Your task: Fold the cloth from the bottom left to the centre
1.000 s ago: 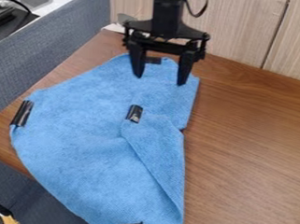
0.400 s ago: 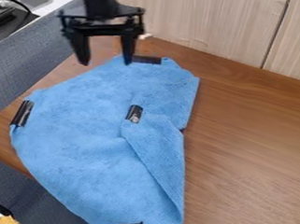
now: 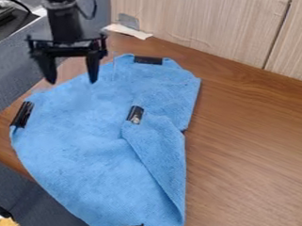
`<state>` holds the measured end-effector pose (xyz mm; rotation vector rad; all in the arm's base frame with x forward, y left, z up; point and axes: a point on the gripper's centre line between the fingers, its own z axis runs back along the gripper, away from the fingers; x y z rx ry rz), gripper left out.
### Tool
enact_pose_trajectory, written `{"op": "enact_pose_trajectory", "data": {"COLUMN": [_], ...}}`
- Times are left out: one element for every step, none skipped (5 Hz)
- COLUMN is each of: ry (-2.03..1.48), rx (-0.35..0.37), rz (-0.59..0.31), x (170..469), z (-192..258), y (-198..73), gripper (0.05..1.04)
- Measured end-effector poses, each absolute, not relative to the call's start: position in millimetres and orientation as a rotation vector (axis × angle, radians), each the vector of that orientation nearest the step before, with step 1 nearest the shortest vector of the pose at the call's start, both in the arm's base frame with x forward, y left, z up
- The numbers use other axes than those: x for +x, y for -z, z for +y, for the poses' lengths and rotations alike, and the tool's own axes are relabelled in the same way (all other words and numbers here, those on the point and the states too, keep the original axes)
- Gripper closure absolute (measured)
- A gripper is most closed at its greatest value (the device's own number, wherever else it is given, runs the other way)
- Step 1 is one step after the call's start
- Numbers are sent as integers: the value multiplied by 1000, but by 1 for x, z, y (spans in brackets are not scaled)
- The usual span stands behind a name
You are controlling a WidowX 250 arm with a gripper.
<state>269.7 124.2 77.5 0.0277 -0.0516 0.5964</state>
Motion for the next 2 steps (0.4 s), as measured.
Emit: {"op": "enact_pose_trajectory", "data": {"ry": [-617,-606], "rx": [61,65], "rz": [-26,-6], "x": [253,242], "z": [139,149], "y": [-68,-65], "gripper": [83,83]}}
